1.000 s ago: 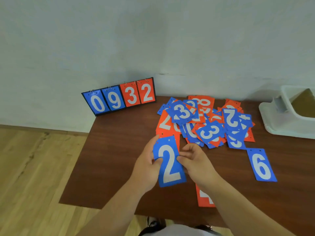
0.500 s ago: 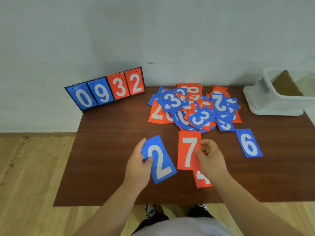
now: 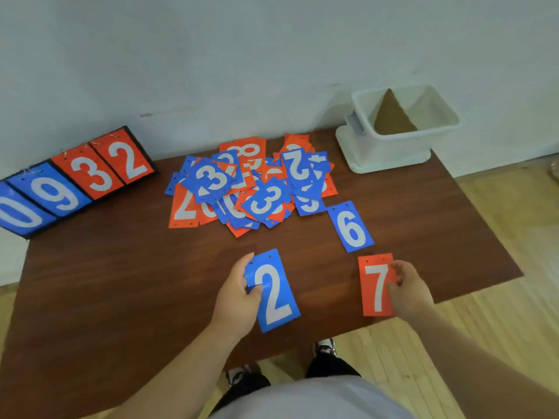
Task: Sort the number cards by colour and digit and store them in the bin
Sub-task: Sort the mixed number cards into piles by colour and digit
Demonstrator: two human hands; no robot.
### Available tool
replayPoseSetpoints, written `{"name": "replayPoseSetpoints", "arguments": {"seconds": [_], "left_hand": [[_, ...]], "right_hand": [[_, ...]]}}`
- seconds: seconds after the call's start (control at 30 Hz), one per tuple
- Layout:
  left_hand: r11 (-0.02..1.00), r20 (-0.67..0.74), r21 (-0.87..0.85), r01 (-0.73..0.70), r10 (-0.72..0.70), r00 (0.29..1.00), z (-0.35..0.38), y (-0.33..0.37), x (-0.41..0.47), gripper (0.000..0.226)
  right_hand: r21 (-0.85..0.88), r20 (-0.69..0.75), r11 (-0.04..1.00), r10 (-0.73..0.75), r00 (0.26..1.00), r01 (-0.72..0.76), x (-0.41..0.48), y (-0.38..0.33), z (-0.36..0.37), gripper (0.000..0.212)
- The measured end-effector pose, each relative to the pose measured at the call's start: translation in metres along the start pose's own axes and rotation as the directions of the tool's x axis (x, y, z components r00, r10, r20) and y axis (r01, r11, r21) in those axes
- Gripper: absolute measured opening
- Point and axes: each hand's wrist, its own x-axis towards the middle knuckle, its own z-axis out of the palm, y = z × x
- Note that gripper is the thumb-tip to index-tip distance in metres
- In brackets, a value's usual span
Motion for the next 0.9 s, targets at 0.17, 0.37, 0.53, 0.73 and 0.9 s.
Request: {"name": "replayPoseSetpoints", "arguments": {"seconds": [0.17,0.37,0.53,0.73,0.9], "left_hand": [[0.994,-0.012,0.105,0.019,-0.018,1.000,0.054,0.032,0.009,0.065],[0.987,-0.035,0.157,0.029,-0.023,0.999,0.107,0.059,0.012,0.066],[0.989,-0.059,0.138,0.062,-0.054,0.997,0.119,0.066,0.013,0.065],[0.990,-0.119,0.056,0.126,-0.119,0.986,0.090,0.062,0.006,0.072],[0.972,-0.202,-0.160,0.172,-0.203,0.958,0.046,0.042,-0.016,0.070]], "right_hand": [[-0.216,-0.011,0.976,-0.041,0.999,0.038,0.055,0.034,-0.042,0.049],[-0.481,-0.006,0.869,-0.136,0.991,0.116,0.089,0.057,-0.053,0.040],[-0.412,-0.059,0.904,-0.154,0.986,0.116,0.076,0.035,-0.053,0.042],[0.149,0.484,0.932,-0.361,0.797,0.332,0.025,-0.059,-0.005,0.022],[0.114,0.650,0.873,-0.427,0.629,0.474,-0.011,-0.132,0.052,0.016]]}}
